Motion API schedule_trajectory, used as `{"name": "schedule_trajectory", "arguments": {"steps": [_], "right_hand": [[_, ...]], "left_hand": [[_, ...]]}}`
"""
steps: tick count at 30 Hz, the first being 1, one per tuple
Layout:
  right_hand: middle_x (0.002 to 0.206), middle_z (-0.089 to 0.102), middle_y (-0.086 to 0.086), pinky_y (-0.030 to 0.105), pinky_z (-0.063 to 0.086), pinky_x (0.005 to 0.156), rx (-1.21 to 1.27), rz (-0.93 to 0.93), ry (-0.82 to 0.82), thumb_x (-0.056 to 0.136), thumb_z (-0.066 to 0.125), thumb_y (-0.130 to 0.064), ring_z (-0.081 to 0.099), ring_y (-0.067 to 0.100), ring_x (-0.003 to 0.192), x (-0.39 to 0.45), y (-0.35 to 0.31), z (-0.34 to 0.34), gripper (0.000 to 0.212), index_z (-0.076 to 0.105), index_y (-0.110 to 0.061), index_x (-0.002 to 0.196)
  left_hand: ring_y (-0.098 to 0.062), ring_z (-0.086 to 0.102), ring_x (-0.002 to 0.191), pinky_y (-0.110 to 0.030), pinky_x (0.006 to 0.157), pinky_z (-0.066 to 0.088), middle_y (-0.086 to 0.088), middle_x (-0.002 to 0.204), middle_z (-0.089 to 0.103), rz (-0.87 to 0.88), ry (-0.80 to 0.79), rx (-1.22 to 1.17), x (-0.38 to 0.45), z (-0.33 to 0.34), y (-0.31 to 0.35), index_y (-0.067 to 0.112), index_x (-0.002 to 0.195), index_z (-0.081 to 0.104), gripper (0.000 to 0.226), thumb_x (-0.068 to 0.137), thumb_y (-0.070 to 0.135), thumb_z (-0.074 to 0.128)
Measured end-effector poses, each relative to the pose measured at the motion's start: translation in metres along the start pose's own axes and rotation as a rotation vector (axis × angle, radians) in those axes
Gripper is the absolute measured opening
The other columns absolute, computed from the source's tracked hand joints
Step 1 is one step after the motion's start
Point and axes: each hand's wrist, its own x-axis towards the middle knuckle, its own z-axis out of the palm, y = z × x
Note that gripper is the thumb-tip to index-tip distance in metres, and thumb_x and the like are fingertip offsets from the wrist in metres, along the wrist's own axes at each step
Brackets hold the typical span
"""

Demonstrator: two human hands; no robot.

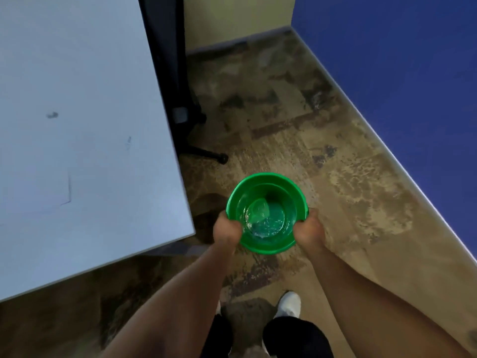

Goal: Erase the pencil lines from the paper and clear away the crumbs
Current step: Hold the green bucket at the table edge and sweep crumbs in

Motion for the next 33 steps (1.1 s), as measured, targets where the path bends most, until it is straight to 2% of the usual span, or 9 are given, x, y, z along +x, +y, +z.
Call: {"name": "schedule_trajectory", "arguments": {"steps": [4,8,11,14,18,23,29,33], "right_hand": [[0.083,0.056,0.005,0.032,0.039,0.064,0.052,-0.001,0.071,0.095,0.049,-0.009,0.052,0.028,0.075,-0.031,-0.035,-0.027,0.036,0.041,-0.012,0.13],[0.091,0.062,0.008,0.034,0.043,0.067,0.089,-0.021,0.14,0.094,0.051,-0.012,0.054,0.029,0.078,-0.052,-0.072,-0.041,0.035,0.042,-0.013,0.128],[0.09,0.059,0.009,0.035,0.044,0.069,0.114,-0.025,0.181,0.094,0.05,-0.011,0.055,0.031,0.08,-0.067,-0.1,-0.047,0.033,0.044,-0.012,0.127],[0.099,0.065,0.016,0.038,0.049,0.073,0.145,-0.015,0.216,0.093,0.05,-0.01,0.062,0.036,0.088,-0.079,-0.124,-0.046,0.034,0.045,-0.01,0.126],[0.108,0.065,0.022,0.046,0.054,0.082,0.219,0.018,0.292,0.092,0.049,-0.008,0.063,0.042,0.097,-0.089,-0.154,-0.036,0.033,0.046,-0.01,0.125],[0.107,0.066,0.023,0.046,0.053,0.081,0.244,0.021,0.341,0.091,0.05,-0.008,0.063,0.042,0.096,-0.09,-0.183,-0.021,0.032,0.046,-0.011,0.123],[0.106,0.065,0.024,0.042,0.05,0.075,0.223,0.045,0.32,0.092,0.05,-0.006,0.064,0.042,0.093,-0.076,-0.208,0.001,0.035,0.042,-0.01,0.126],[0.11,0.064,0.027,0.046,0.052,0.08,0.214,0.033,0.296,0.092,0.05,-0.005,0.063,0.045,0.097,-0.057,-0.226,0.018,0.039,0.041,-0.009,0.129]], "left_hand": [[-0.035,0.066,0.108,-0.043,0.095,0.056,-0.014,0.12,0.069,0.063,-0.031,0.007,-0.019,-0.039,0.043,0.011,0.133,0.06,0.04,0.095,0.008,0.049],[-0.032,0.069,0.101,-0.047,0.092,0.059,-0.01,0.115,0.07,0.109,-0.05,0.004,-0.023,-0.075,0.069,0.012,0.133,0.061,0.046,0.089,0.01,0.047],[-0.032,0.07,0.1,-0.048,0.092,0.059,-0.009,0.111,0.072,0.174,-0.071,0.014,-0.021,-0.104,0.081,0.014,0.129,0.064,0.047,0.085,0.012,0.048],[-0.033,0.066,0.11,-0.047,0.099,0.054,-0.01,0.12,0.071,0.302,-0.066,0.069,-0.024,-0.137,0.091,0.016,0.131,0.061,0.043,0.09,0.013,0.048],[-0.037,0.049,0.139,-0.044,0.113,0.042,-0.014,0.153,0.051,0.418,-0.025,0.161,-0.018,-0.18,0.088,0.011,0.158,0.035,0.057,0.104,0.02,0.048],[-0.033,0.044,0.145,-0.046,0.118,0.04,-0.012,0.162,0.039,0.403,0.034,0.2,0.011,-0.223,0.061,0.017,0.162,0.028,0.059,0.107,0.022,0.048],[-0.029,0.031,0.153,-0.04,0.122,0.028,-0.008,0.168,0.029,0.386,0.129,0.231,0.034,-0.253,0.052,0.015,0.163,0.025,0.058,0.109,0.023,0.044],[-0.025,0.024,0.156,-0.036,0.125,0.02,-0.008,0.169,0.024,0.439,0.14,0.262,0.054,-0.263,0.054,0.011,0.163,0.022,0.058,0.109,0.023,0.042]]}}
